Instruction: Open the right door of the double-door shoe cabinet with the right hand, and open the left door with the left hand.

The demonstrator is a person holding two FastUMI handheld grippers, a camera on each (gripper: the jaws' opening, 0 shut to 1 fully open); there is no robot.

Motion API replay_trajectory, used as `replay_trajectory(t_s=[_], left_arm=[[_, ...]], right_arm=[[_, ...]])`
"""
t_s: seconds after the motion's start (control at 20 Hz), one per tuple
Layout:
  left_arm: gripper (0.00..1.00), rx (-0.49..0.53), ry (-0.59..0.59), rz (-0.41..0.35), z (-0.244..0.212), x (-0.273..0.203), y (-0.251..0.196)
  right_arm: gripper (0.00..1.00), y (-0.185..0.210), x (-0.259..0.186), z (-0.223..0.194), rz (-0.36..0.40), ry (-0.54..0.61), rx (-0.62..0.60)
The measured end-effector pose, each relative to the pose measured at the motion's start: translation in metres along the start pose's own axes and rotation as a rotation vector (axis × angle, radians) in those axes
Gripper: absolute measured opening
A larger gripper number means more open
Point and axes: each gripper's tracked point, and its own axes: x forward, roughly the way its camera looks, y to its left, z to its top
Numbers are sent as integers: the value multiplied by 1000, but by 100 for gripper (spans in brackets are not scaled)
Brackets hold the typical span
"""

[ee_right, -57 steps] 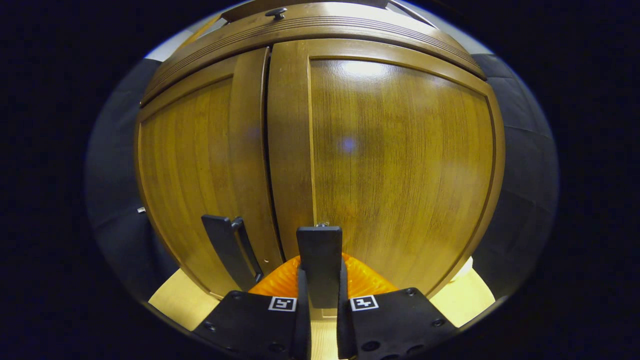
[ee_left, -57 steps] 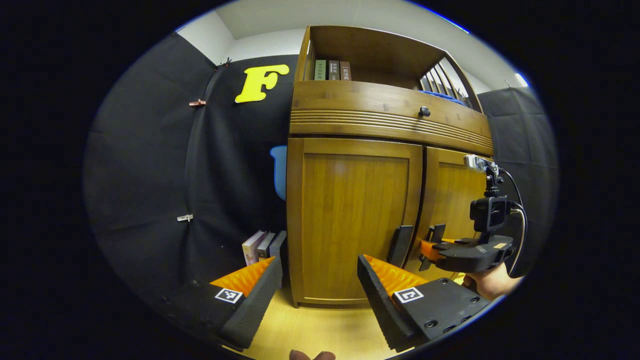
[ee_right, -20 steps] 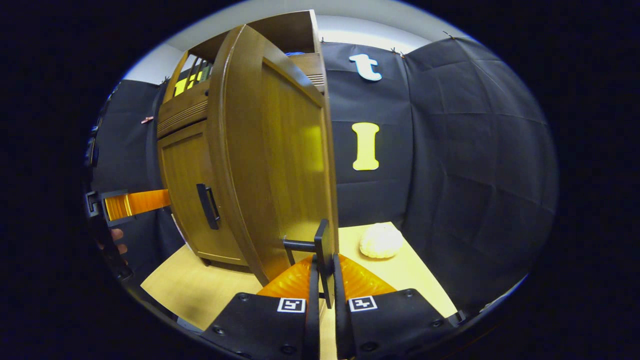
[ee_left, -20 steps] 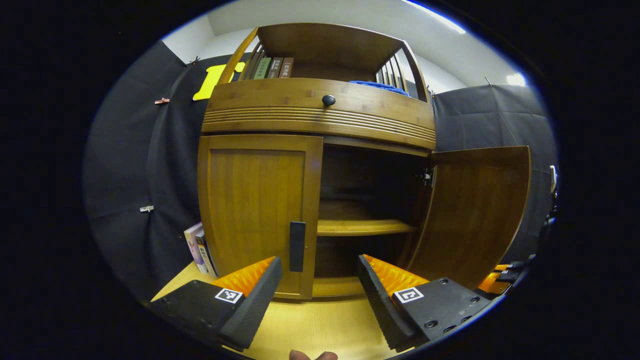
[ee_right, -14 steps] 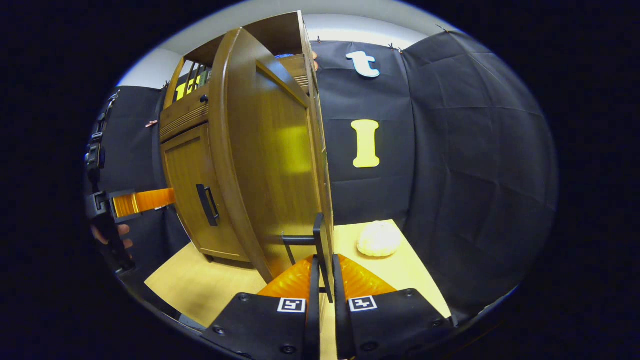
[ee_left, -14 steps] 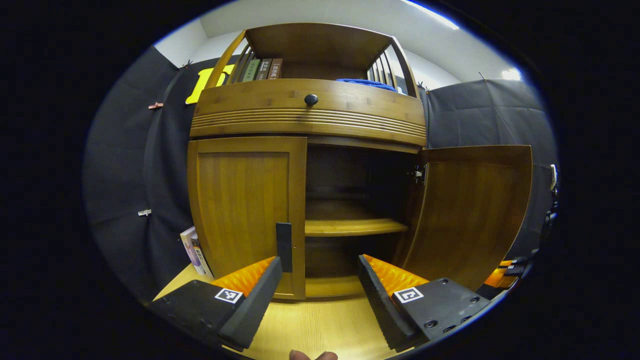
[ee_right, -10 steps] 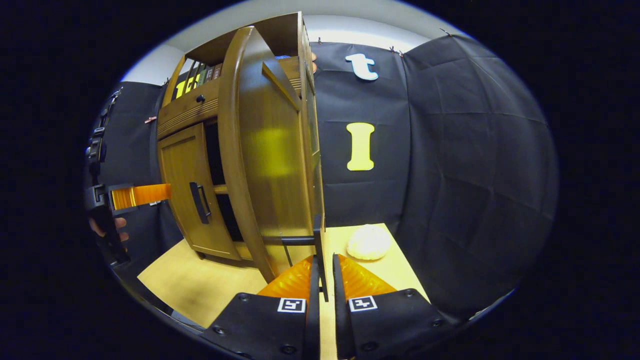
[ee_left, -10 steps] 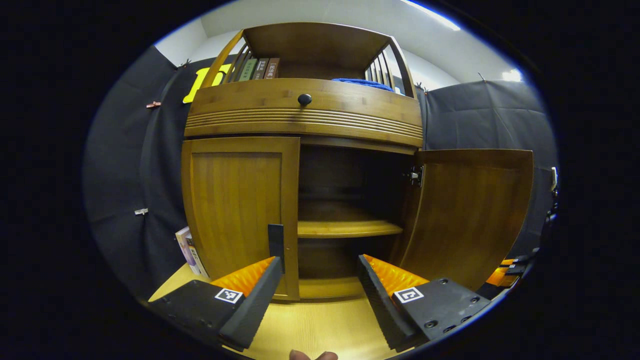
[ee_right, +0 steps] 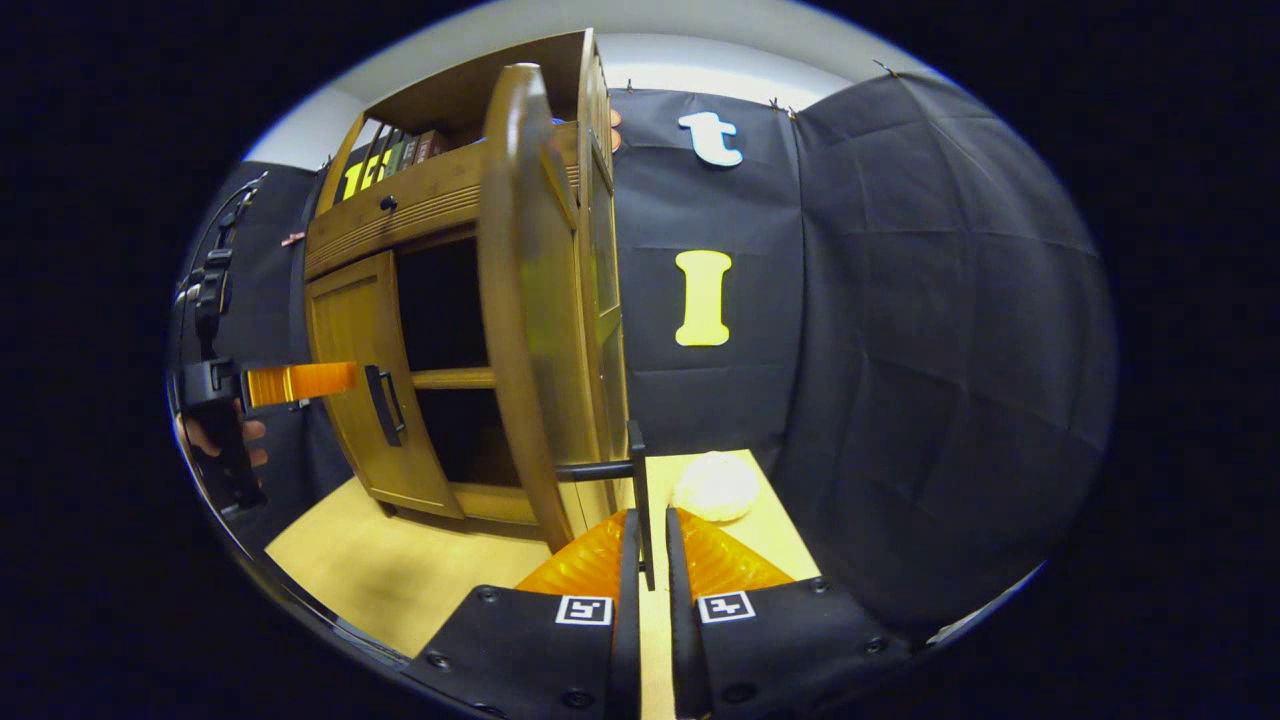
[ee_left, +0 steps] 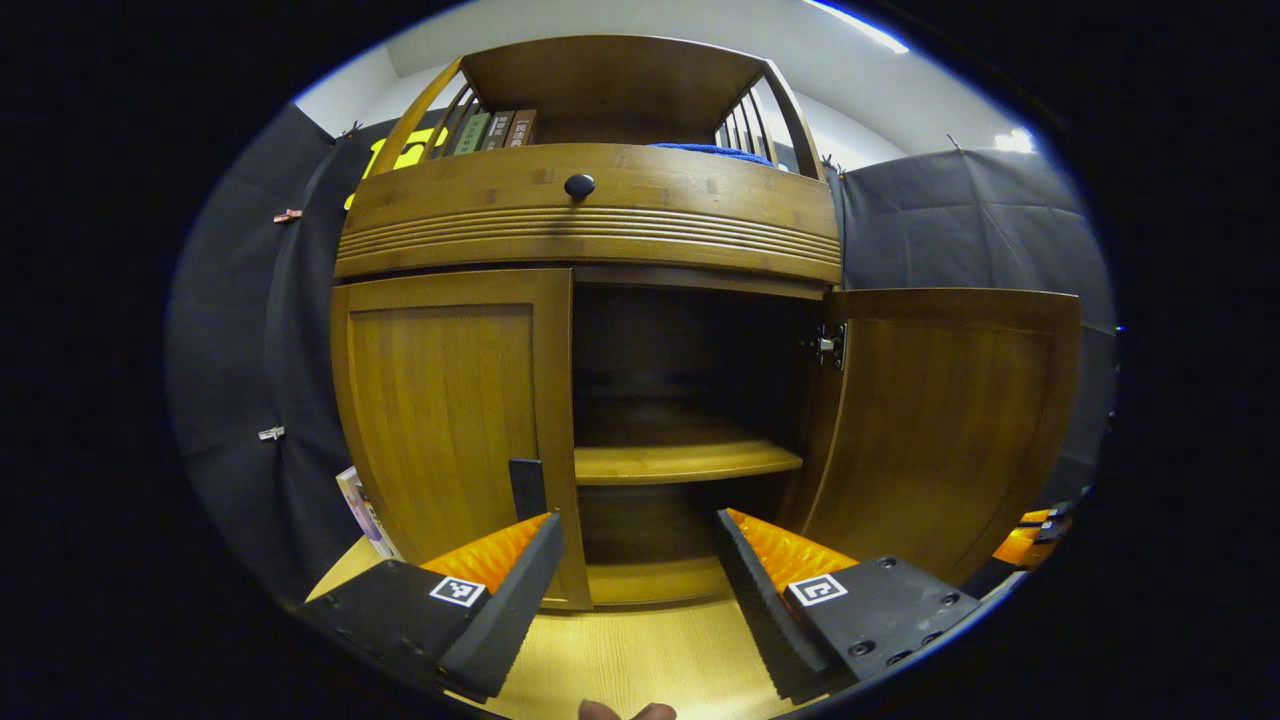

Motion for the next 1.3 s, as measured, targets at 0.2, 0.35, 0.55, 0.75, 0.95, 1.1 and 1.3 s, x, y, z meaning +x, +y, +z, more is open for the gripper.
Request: replay_trajectory(t_s=[0.2, 0.35, 0.55, 0.75, 0.95, 1.1, 1.3], left_arm=[[94, -21, 7, -5, -2, 5, 6], [94, 2, -14, 32, -2, 11, 25], [94, 9, 0, 76, -16, 33, 56], [94, 18, 24, 105, -33, 64, 83], [85, 20, 33, 119, -43, 86, 98], [77, 26, 45, 132, -47, 108, 107], [65, 72, 33, 129, -45, 127, 111]], right_arm=[[39, -13, -18, 2, -85, -16, -69], [84, -23, -37, 17, -170, -85, -3], [98, -11, -58, 33, -162, -169, 52], [100, 13, -69, 42, -127, -162, 83], [98, 33, -78, 58, -122, -194, 96], [98, 45, -84, 59, -116, -198, 81], [98, 55, -94, 50, -124, -175, 66]])
